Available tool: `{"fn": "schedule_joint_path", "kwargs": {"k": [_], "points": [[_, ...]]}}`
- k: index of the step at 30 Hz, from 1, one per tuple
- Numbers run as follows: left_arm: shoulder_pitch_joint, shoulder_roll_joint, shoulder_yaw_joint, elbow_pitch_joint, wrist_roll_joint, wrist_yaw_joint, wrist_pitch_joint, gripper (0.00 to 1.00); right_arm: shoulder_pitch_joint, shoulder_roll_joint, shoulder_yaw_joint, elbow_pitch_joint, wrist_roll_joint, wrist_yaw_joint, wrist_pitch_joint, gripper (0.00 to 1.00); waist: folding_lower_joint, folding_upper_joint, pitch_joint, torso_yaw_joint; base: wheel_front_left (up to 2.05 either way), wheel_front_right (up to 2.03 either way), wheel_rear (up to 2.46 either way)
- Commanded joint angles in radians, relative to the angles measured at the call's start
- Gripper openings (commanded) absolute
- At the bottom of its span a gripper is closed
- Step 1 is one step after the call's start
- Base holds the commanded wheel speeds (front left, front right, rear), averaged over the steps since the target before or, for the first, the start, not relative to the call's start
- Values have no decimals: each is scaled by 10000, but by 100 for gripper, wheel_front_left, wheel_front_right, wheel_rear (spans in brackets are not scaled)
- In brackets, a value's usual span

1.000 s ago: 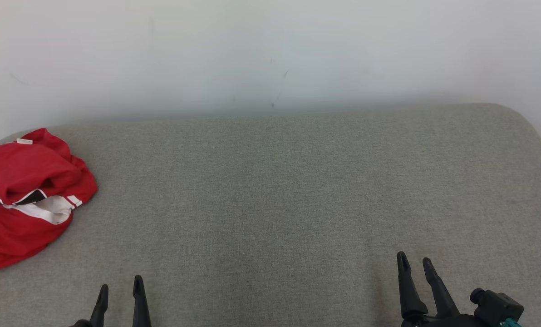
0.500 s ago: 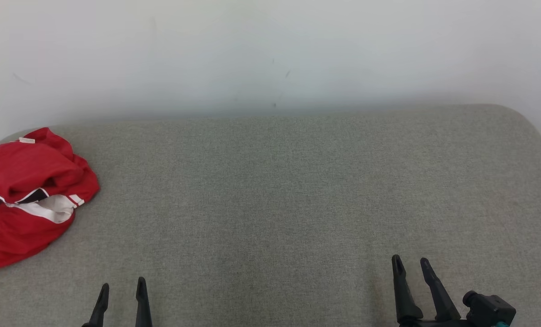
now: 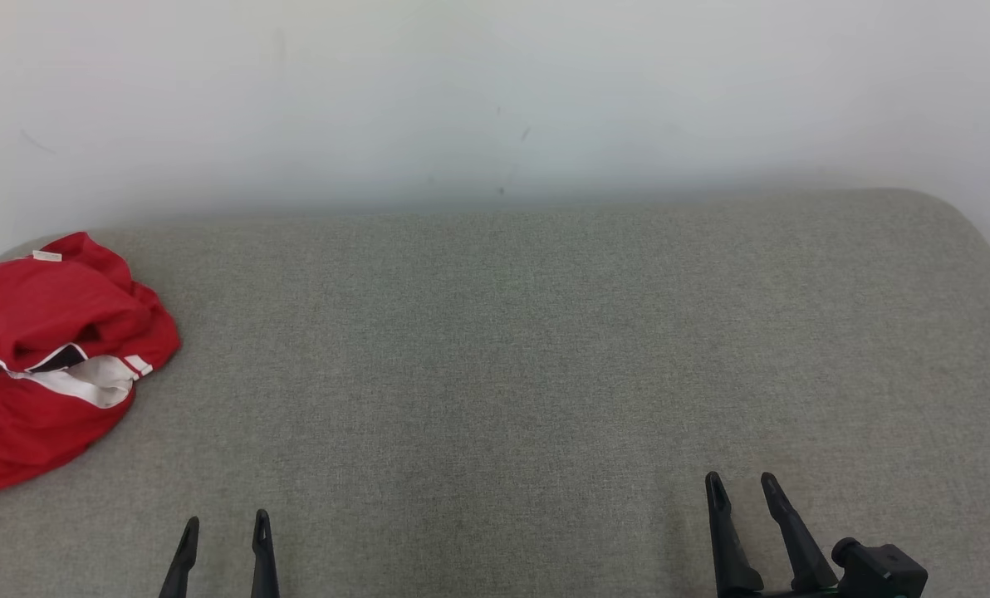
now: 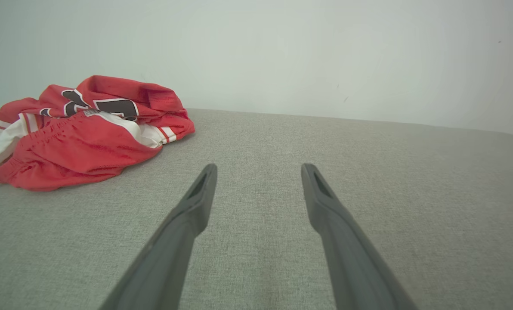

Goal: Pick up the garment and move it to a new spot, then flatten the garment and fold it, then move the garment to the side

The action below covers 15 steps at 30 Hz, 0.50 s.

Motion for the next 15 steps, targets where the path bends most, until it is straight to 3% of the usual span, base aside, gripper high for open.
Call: {"fn": "schedule_joint_path", "kwargs": {"k": [1,15], "points": [[139,52,33,-51,221,-2,-60,100,37,-12,27,-44,-182,-19,-45,100,0,0,4,2,0,0,0],[189,52,134,-19,641,90,-206,100,152,-11,38,-96,-644,-21,-205,100,0,0,47,59,0,0,0]]}}
